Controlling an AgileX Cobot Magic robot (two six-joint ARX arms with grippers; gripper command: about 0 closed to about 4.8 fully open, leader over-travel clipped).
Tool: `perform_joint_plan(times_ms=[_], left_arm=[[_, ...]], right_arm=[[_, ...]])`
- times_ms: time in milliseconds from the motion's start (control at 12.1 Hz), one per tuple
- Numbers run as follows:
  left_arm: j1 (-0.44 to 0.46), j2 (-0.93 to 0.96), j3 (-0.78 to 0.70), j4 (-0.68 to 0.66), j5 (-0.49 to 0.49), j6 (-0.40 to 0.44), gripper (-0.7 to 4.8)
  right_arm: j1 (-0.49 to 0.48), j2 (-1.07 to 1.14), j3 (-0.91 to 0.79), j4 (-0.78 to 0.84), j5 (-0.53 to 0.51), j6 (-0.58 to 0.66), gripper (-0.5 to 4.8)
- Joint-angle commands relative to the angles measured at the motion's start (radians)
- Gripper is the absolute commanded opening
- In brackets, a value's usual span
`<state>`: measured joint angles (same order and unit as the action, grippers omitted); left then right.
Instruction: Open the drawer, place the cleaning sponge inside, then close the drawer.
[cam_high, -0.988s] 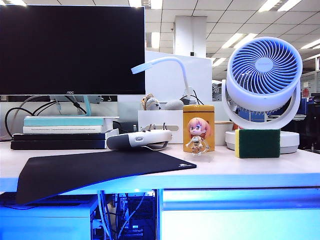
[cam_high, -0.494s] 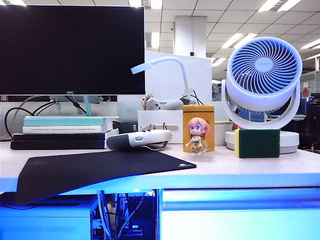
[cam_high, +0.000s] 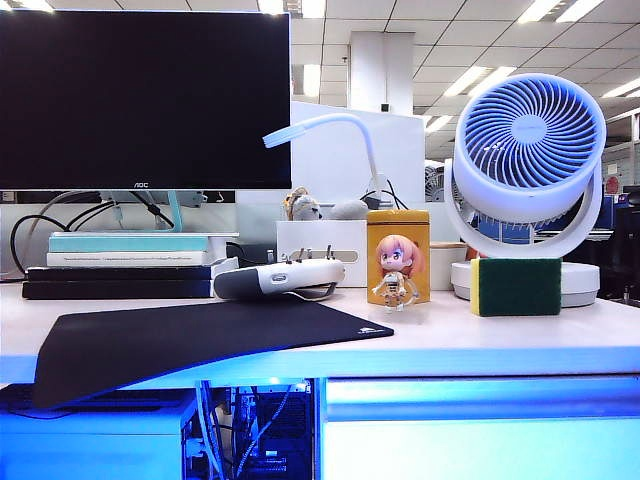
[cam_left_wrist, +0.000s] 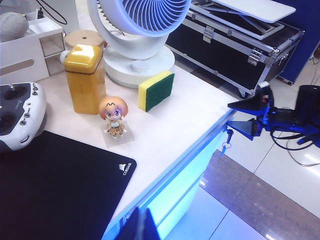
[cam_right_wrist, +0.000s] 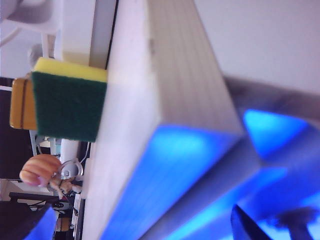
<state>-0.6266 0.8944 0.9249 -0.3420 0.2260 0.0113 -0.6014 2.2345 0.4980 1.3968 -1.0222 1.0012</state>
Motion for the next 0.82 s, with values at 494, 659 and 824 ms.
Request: perform_joint_plan(times_ms=[494,659,824], left_arm=[[0.000,-0.002,0.005,0.006,0.006,0.007,-0.06],[0.000,-0.002,0.005,0.006,0.007,0.007,-0.06],[0.000,-0.002,0.005,0.006,0.006,0.007,-0.06]], right_arm=[[0.064,0.058,0.072,0.019,-0.081,0.008,4.79],[0.064,0.051,0.072,0.021,-0.102,0.016,4.79],[0.063,0.039,0.075,0.021,-0.100,0.016,4.79]])
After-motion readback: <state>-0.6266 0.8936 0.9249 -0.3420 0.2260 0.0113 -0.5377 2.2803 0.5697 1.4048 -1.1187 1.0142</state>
